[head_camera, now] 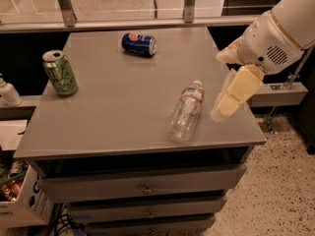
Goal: Move green can near pepsi can
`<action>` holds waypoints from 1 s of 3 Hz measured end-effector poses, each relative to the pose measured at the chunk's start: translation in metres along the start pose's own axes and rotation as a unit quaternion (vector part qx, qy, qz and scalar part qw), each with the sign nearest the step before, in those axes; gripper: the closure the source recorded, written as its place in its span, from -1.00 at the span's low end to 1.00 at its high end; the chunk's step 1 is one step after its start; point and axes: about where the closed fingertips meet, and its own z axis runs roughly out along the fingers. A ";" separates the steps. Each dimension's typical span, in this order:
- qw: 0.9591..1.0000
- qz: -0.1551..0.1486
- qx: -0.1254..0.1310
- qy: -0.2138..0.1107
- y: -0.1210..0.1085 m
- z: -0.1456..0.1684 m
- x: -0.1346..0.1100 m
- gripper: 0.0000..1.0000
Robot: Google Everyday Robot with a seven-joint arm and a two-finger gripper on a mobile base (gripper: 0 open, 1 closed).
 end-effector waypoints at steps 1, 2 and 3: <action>0.998 -0.005 -0.028 -0.053 0.009 0.024 -0.036 -1.00; 0.993 -0.018 -0.047 -0.111 0.023 0.047 -0.078 -1.00; 0.992 -0.018 -0.047 -0.112 0.023 0.047 -0.078 -1.00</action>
Offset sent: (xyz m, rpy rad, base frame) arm 0.0019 0.1396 0.0010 0.3501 -0.0073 0.1331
